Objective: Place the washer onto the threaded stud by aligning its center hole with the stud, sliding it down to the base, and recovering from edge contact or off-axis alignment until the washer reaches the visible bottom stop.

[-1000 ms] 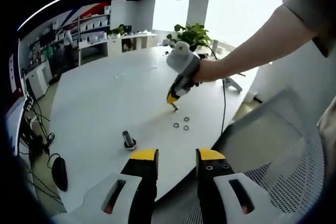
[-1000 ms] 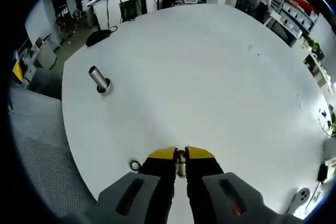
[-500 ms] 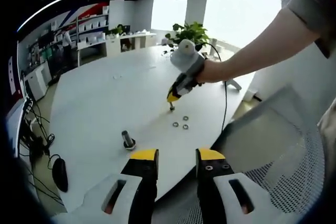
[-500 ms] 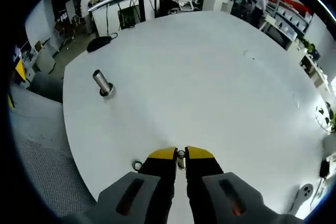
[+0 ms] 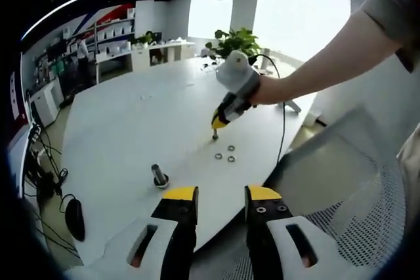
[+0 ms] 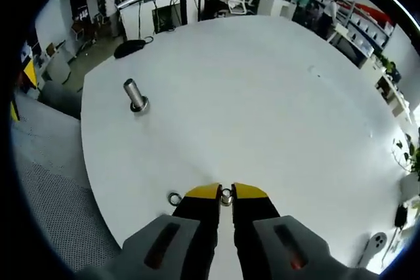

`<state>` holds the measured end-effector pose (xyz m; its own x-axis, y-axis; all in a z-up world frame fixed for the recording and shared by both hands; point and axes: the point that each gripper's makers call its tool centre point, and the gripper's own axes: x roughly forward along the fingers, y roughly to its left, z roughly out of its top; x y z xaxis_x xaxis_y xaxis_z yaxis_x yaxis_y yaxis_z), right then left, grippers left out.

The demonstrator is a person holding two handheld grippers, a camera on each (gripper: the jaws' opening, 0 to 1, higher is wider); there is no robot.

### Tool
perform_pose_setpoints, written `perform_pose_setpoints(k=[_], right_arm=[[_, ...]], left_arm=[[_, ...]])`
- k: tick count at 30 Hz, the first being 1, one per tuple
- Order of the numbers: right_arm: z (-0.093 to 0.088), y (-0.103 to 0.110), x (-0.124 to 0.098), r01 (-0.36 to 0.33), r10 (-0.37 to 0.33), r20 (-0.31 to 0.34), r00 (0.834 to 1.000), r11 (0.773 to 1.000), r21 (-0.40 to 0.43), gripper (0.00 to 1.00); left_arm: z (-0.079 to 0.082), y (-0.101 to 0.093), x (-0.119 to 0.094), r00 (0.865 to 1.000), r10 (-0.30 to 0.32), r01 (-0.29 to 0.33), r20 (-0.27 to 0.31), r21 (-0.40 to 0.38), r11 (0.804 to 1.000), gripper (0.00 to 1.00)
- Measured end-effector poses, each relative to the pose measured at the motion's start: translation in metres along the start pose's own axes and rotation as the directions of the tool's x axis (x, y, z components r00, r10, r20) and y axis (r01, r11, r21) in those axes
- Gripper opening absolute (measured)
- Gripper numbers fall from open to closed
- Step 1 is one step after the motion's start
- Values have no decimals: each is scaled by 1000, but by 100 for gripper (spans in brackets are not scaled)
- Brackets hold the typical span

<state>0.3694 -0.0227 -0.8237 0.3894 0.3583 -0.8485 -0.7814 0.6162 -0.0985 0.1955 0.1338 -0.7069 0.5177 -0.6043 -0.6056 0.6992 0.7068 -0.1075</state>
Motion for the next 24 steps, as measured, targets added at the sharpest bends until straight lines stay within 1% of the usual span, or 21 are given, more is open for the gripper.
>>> perform_pose_setpoints(k=[4,11,14,17,19,24], right_arm=[[-6,-3,-2,5,-5,-3,1000,1000,19,9],[-9,-6,-3,10,-9,-24,1000,999,36,9],[-10,-4,-5,4,-3,-23,1000,999,54,8],[-11,-3,-6,5,-5,-20,1000,999,47,8],[-11,0,-7,-1,3,-18,1000,998,61,8],[-11,5,-7,-19,19,-13,1000,999,49,8]], left_arm=[[0,1,0,1000,4,-4,2,-2,1000,26],[1,1,0,1000,5,-5,3,1,1000,26],[0,1,0,1000,6,-6,2,3,1000,26],[0,1,0,1000,8,-8,1,5,1000,26],[0,1,-1,1000,9,-9,1,5,1000,26],[0,1,-1,1000,9,-9,0,9,1000,26]])
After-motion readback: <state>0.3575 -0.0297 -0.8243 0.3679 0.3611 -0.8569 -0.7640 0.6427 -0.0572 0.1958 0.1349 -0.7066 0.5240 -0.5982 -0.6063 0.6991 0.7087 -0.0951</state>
